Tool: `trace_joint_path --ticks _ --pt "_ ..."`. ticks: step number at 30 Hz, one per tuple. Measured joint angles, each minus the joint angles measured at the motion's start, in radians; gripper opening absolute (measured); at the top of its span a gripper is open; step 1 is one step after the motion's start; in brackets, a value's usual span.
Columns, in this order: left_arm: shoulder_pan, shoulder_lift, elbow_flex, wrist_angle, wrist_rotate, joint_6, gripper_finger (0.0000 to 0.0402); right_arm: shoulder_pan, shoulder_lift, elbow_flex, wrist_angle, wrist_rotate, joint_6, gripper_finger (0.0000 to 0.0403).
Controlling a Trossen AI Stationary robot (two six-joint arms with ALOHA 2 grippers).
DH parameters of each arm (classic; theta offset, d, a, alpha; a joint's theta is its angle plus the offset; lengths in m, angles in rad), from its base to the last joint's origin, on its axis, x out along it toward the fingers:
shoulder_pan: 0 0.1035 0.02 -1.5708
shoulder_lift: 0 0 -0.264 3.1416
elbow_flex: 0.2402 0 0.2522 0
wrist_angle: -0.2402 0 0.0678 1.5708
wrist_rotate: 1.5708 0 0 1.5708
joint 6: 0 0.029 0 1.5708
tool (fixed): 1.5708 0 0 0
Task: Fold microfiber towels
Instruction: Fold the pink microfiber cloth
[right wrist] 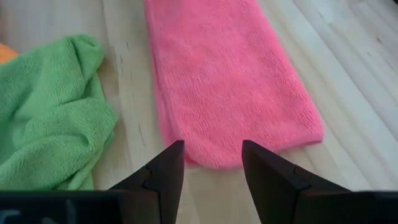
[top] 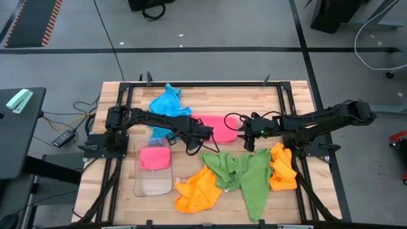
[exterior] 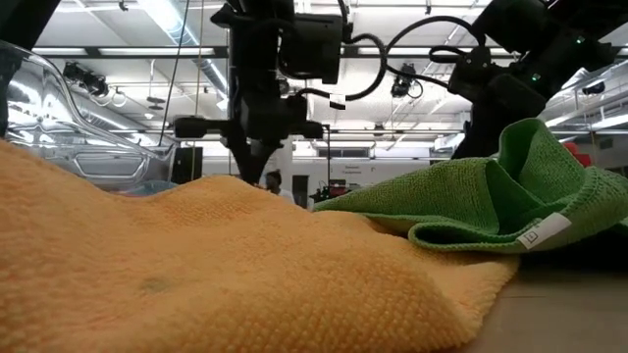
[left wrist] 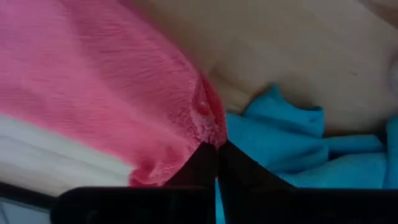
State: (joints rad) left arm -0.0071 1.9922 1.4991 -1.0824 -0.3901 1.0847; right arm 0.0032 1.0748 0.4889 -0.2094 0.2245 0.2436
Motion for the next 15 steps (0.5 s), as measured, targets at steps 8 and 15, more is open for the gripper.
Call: trace_joint_path --ticks 8,15 --pt "-0.008 -0.012 0.0 -0.006 -0.002 0.122 0.0027 0.0 0.0 0.0 0.002 0.0 0.0 0.017" --pt "-0.032 -0.012 0.0 -0.007 -0.081 0.218 0.0015 0.0 0.0 0.0 0.002 0.0 -0.004 0.017"
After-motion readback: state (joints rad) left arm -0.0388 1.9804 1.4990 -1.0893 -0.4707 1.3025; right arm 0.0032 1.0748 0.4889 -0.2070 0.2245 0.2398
